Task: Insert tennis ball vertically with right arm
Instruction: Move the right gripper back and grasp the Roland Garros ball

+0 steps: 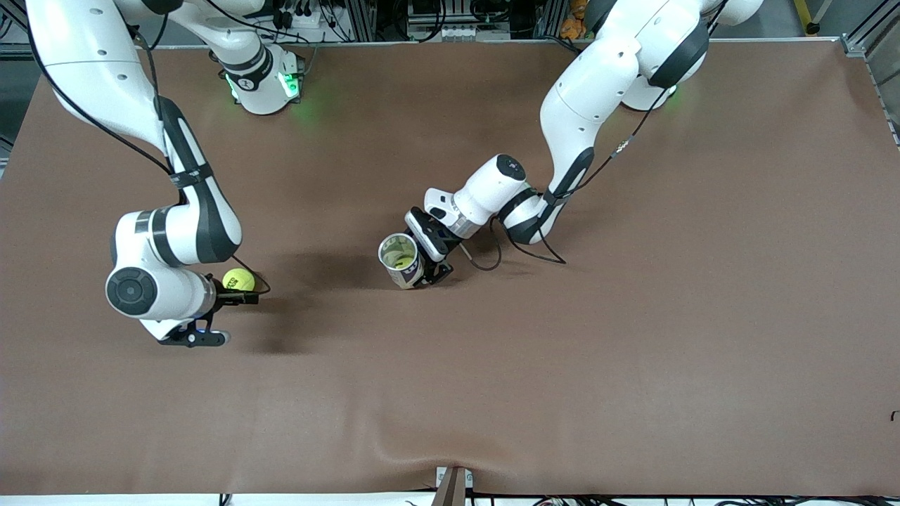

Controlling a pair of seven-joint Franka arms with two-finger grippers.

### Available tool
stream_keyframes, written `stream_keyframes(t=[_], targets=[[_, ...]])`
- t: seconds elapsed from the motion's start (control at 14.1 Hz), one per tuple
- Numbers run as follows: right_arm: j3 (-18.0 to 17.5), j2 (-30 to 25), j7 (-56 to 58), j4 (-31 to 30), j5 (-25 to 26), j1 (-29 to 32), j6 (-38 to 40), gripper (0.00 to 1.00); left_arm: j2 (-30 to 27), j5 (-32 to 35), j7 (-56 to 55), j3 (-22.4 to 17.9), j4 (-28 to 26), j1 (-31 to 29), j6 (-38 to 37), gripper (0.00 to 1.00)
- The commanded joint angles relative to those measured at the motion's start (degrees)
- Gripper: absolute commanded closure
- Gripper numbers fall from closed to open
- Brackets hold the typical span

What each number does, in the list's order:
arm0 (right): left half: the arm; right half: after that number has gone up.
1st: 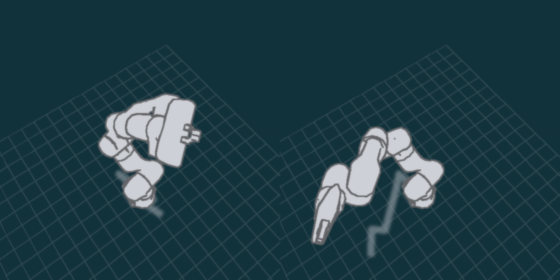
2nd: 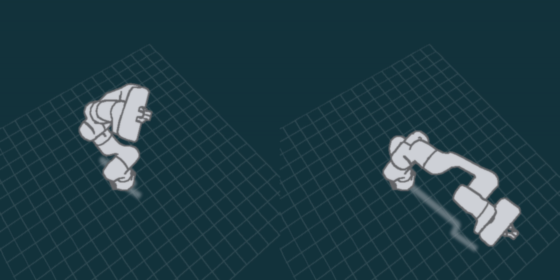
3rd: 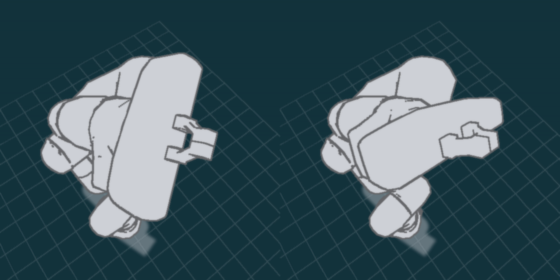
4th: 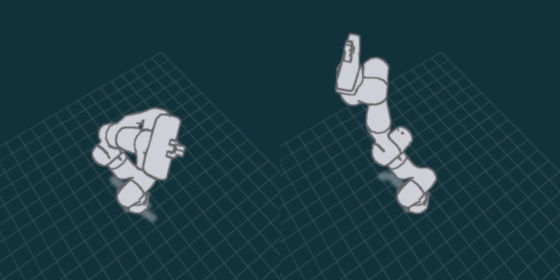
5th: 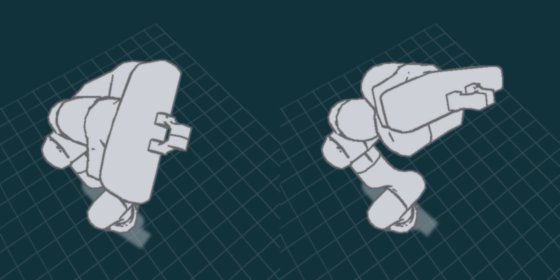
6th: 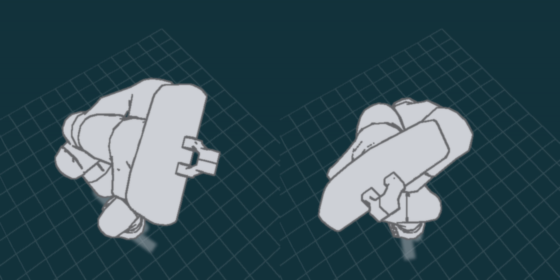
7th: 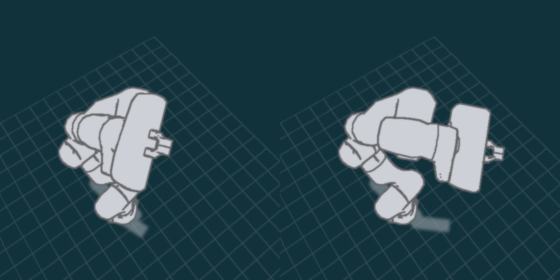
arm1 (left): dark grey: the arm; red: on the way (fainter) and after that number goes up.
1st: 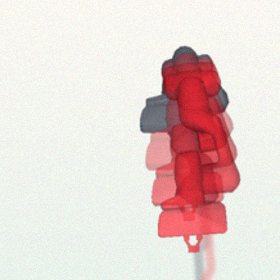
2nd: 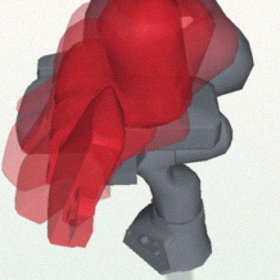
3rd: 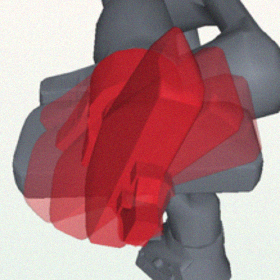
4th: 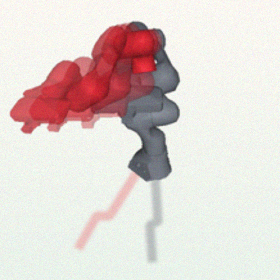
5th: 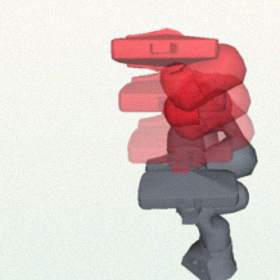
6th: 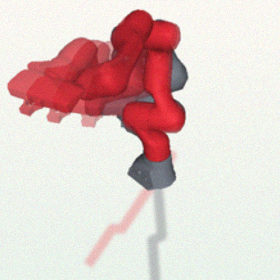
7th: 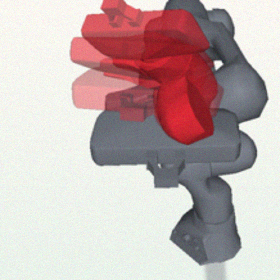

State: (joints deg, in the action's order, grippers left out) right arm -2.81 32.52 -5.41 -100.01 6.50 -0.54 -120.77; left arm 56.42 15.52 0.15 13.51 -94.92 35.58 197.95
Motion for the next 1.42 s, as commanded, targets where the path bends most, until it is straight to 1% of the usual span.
stream_keyframes(t=[0.0, 0.14, 0.28, 0.5, 0.71, 0.92, 1.0, 1.07, 1.14, 1.21, 1.28, 1.35], targets=[[-1.41, -3.42, 5.67, -6.24, 0.54, 3.62, -3.24, 0.00, 0.80, -0.75, 0.29, -0.59, 0.79, 0.80, 0.85, 0.20], [-1.50, -3.51, 5.59, -7.64, -0.25, 3.53, -3.24, 0.00, 0.80, -0.75, 0.29, -0.59, 0.79, 0.72, 0.94, 0.20], [-1.50, -3.60, 5.67, -7.74, -2.79, 3.45, -3.24, 0.00, 0.80, -0.75, 0.29, -0.59, 0.79, 0.80, 0.94, 0.20], [-1.59, -3.51, 5.59, -7.83, -3.94, 3.27, -3.24, 0.00, 0.71, -0.66, 0.29, -0.59, 0.79, 0.72, 0.94, 0.20], [-1.59, -3.69, 5.59, -9.40, -4.21, 3.27, -3.68, 0.00, 0.71, -0.75, 0.29, -0.59, 0.79, 0.72, 0.94, 0.20], [-1.59, -3.78, 5.59, -11.78, -4.30, 3.27, -6.74, 0.00, 0.71, -0.66, 0.29, -0.59, 0.70, 0.72, 0.94, 0.20], [-1.59, -3.51, 5.59, -12.39, -4.30, 3.01, -8.41, 0.24, 0.71, -0.75, 0.29, -0.59, 0.79, 0.72, 1.03, 0.20], [-1.50, -3.51, 5.59, -12.14, -4.21, 2.83, -8.43, 0.60, 0.71, -0.75, 0.29, -0.59, 0.79, 0.72, 1.12, 0.20], [-1.59, -3.51, 5.76, -11.61, -4.21, 2.92, -8.25, 0.76, 0.71, -0.75, 0.29, -0.59, 0.79, 0.72, 1.12, 0.20], [-1.50, -3.60, 5.85, -10.30, -4.21, 2.92, -8.08, 1.00, 0.71, -0.75, 0.29, -0.59, 0.79, 0.72, 1.12, 0.19], [-1.59, -3.51, 5.76, -8.38, -4.21, 3.09, -6.60, 1.00, 0.71, -0.75, 0.29, -0.59, 0.79, 0.72, 1.12, 0.19], [-1.67, -3.51, 4.89, -5.83, -4.39, 2.92, -3.45, 1.00, 0.71, -0.75, 0.29, -0.59, 0.79, 0.72, 1.12, 0.19]])
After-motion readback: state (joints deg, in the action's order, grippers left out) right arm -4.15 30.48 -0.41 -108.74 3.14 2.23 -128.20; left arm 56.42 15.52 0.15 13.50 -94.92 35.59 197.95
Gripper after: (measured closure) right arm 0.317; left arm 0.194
